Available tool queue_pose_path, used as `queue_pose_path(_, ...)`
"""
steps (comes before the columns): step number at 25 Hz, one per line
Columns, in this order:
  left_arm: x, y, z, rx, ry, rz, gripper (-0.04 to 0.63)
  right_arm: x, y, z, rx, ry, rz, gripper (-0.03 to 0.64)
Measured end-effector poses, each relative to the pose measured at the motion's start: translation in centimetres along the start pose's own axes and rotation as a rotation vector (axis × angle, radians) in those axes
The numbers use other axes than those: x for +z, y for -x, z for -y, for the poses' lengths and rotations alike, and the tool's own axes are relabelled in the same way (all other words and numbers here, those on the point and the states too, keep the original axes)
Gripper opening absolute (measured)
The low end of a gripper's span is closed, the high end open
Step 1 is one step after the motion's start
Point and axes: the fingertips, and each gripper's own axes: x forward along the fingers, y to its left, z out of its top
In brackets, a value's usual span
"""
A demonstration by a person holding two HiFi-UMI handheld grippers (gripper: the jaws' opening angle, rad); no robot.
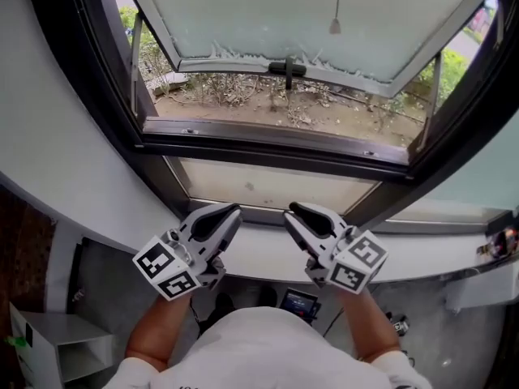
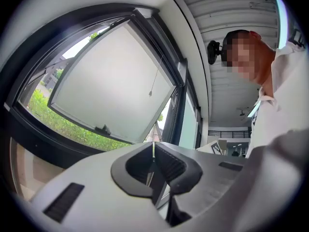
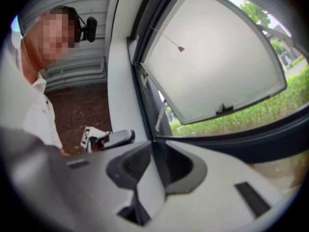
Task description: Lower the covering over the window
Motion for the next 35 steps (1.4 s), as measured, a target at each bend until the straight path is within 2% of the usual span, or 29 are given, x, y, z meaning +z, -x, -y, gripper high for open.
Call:
queue_pose_path(8,2.8,-1.8,0.1,-0.054,-0.059,-0.003,0.023,2.6,-1.5,-0.3,0.002,0.064,0.03,0.087)
queue_pose_path(13,5.5,-2.7,0.2,-0.094,-0.131,0.004,0.023,6.3,-2.6,-1.1,-0.005,0.152,0.072,0.087)
queue_pose_path(21,11.9,-4.4,0.5,-0.128,-0.281,0.063,0.023,14.0,-3.3,-2.7,-0.016,0.324,0.155,0.087)
queue_pose_path(26,14.7,-5.5,1.5,-0.151,-0.363,0.084,0.023,17.2,-3.7,-3.6,-0.024,0.418,0.173,0.087)
queue_pose_path(35,19.8,-7.9,2.8,-0.132,-0.606,0.116,0.023,22.0,-4.6,-5.4,-0.033,0.583,0.201,0.087)
